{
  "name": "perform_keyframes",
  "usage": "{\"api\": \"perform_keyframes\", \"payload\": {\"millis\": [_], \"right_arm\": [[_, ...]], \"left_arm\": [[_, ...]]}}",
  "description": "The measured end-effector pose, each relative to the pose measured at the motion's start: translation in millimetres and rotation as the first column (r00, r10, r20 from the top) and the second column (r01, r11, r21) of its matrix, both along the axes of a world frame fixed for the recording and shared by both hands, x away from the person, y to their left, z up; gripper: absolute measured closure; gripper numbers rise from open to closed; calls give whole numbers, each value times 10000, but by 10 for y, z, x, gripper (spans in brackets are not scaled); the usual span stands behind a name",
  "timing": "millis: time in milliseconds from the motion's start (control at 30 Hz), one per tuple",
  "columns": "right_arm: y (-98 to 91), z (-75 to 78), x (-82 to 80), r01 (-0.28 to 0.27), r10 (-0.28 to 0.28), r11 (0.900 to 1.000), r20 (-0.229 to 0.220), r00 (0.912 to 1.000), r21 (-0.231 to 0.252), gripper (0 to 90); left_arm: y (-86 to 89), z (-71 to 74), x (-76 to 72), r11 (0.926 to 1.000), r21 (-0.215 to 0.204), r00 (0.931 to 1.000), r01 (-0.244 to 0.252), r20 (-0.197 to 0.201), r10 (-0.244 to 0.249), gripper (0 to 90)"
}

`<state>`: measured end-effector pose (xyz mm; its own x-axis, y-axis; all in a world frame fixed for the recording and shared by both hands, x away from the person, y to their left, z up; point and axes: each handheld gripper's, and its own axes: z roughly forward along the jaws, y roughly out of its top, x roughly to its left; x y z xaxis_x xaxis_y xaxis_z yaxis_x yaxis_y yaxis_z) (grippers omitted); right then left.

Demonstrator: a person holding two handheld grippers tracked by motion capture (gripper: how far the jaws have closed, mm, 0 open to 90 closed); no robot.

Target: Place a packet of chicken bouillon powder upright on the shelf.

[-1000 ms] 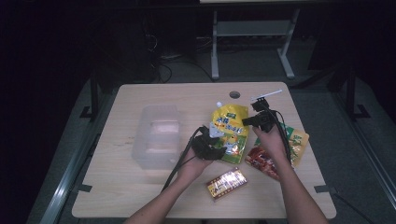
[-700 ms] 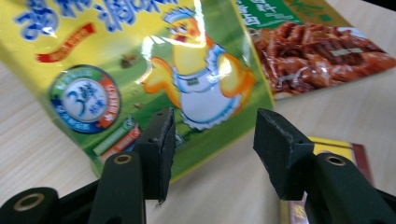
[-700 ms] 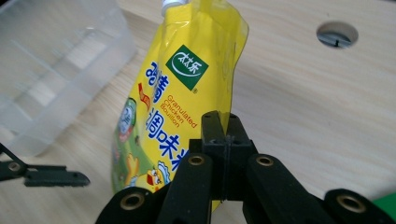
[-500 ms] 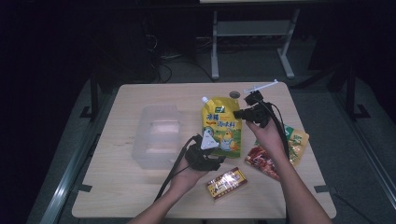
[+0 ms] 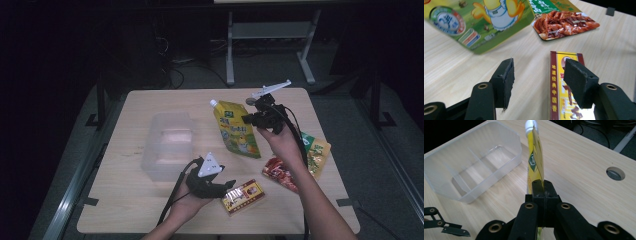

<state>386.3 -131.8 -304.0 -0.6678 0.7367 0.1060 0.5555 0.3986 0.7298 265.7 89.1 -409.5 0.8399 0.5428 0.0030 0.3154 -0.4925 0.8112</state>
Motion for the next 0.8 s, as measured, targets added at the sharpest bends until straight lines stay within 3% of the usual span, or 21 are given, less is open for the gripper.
{"api": "perform_keyframes", "payload": {"millis": [133,300,467,767,800], "right_arm": [[25,44,-7,-69,71,10000,258,9996,-67,900],[54,130,-53,-248,242,9995,317,9992,188,900],[143,264,-141,-631,603,9967,557,9966,514,900],[426,481,-267,-1663,1573,9822,1016,9823,873,900],[472,500,-273,-1782,1683,9803,1122,9793,849,900]], "left_arm": [[38,-5,-99,9997,-236,9999,87,73,-85,398],[99,-8,-235,9986,-462,9991,246,363,-229,389],[158,8,-328,9965,-675,9982,500,371,-476,375],[244,-40,-434,9949,-702,9973,718,203,-705,355],[250,-49,-445,9940,-845,9975,690,176,-678,355]]}}
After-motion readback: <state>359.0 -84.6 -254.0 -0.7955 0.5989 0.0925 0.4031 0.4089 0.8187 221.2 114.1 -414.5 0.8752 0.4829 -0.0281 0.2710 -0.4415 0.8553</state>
